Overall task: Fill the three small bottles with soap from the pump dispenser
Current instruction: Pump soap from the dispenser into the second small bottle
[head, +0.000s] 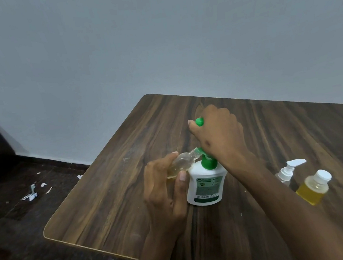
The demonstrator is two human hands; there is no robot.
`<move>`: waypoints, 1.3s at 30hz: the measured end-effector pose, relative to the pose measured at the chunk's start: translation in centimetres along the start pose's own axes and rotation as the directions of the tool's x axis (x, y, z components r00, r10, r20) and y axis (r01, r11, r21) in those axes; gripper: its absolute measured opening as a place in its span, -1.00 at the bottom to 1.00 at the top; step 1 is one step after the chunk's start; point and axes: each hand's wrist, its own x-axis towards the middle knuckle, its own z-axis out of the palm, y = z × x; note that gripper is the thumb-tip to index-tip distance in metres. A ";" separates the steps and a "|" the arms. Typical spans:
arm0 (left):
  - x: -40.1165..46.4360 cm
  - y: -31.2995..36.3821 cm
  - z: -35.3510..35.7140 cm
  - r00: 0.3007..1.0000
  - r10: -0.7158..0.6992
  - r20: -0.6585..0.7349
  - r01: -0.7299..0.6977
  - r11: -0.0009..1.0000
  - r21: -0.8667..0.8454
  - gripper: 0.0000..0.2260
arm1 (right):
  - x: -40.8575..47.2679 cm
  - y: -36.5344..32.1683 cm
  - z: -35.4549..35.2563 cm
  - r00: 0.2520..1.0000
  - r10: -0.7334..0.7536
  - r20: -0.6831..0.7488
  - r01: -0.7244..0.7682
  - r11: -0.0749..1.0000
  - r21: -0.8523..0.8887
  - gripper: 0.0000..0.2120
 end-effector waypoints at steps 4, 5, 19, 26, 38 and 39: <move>0.2 0.1 0.2 1.000 0.011 0.013 -0.011 1.000 -0.009 -0.72 | 0.3 -0.1 -0.3 0.998 -0.048 -0.039 0.047 0.999 -0.028 -0.68; 0.2 0.1 0.2 1.000 0.010 0.020 -0.010 1.000 -0.012 -0.71 | 0.4 -0.1 -0.2 0.998 -0.052 -0.042 0.051 0.998 -0.033 -0.68; 0.3 0.3 0.2 1.000 0.018 0.014 -0.017 0.999 -0.051 -0.64 | 0.3 0.0 0.1 0.997 -0.060 -0.050 0.057 0.997 -0.047 -0.68; 0.1 0.1 0.1 0.999 0.013 0.030 -0.012 1.000 -0.027 -0.74 | 0.1 -0.1 0.0 1.000 -0.017 -0.023 0.017 1.000 -0.022 -0.69; 0.0 0.1 0.0 0.998 0.050 0.023 -0.050 0.999 -0.007 -0.72 | 0.3 -0.2 -0.4 0.999 -0.038 -0.030 0.037 0.999 -0.030 -0.68; 0.0 0.0 0.0 0.999 0.047 0.022 -0.047 0.999 -0.007 -0.71 | 0.2 -0.2 -0.2 0.999 -0.026 -0.020 0.025 0.999 -0.022 -0.69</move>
